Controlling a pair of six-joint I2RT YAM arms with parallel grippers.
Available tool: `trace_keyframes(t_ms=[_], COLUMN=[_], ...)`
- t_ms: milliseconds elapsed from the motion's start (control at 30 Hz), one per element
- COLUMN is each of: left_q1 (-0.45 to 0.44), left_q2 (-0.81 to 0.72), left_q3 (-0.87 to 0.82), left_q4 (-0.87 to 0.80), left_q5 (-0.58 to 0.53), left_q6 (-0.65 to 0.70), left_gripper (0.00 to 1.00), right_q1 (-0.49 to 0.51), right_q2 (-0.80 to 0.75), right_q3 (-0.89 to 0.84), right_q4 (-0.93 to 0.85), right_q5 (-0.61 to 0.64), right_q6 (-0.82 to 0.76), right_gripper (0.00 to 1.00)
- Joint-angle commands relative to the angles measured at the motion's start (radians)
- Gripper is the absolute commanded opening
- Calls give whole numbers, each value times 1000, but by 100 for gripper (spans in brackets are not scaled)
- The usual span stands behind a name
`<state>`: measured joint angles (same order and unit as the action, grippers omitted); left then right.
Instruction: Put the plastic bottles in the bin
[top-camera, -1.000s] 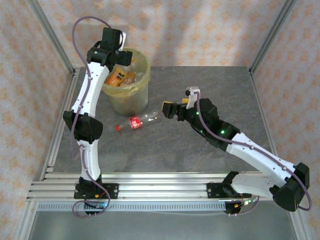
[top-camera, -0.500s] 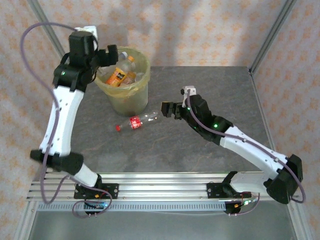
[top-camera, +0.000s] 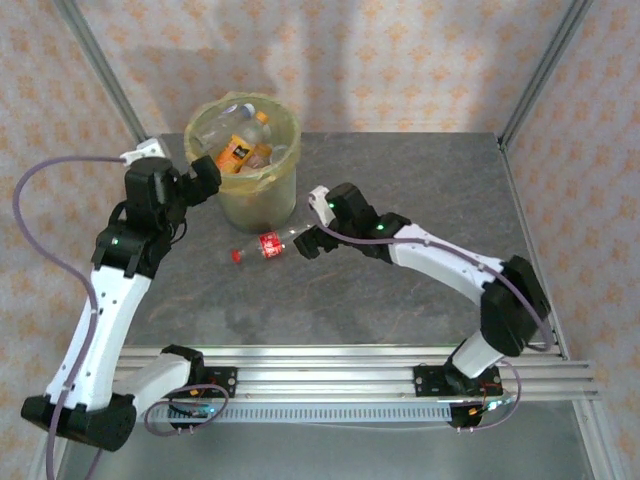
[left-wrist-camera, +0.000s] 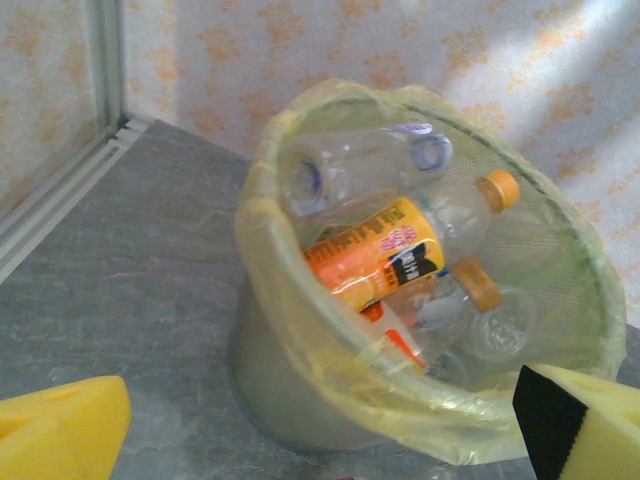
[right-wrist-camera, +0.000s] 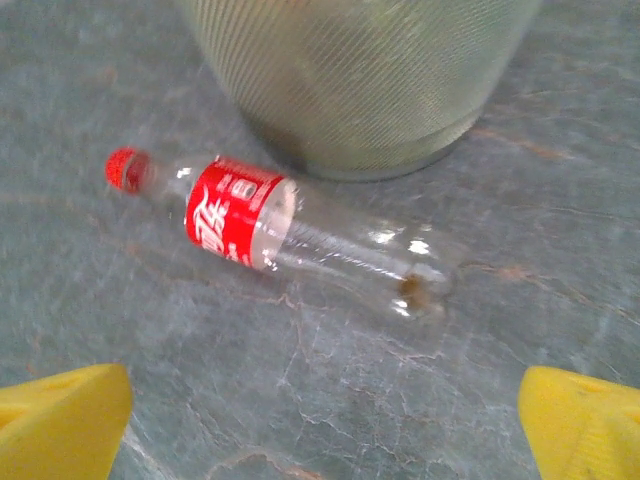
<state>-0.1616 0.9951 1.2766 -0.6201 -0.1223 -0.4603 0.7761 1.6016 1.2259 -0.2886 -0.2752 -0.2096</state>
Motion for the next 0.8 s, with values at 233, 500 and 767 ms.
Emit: trace_keyframes(t_ms=[233,500,767], left_q1=[4,4,4], left_q2=[-107,-80,-75], left_q3=[-35,-31,-28], left_q4=[4,0,-7], left_q5=[-171,-169,-170], left_q6=[-35,-35,-36], left_gripper=[100,100,100], right_q1=[-82,-139,-164], right_q2=[279,442,559], right_q3=[258,417,531], right_q4=[-169,-233,-279], right_q5=[-182,-300,-322], right_q6=[-265,-309,-312], right_gripper=[99,99,100])
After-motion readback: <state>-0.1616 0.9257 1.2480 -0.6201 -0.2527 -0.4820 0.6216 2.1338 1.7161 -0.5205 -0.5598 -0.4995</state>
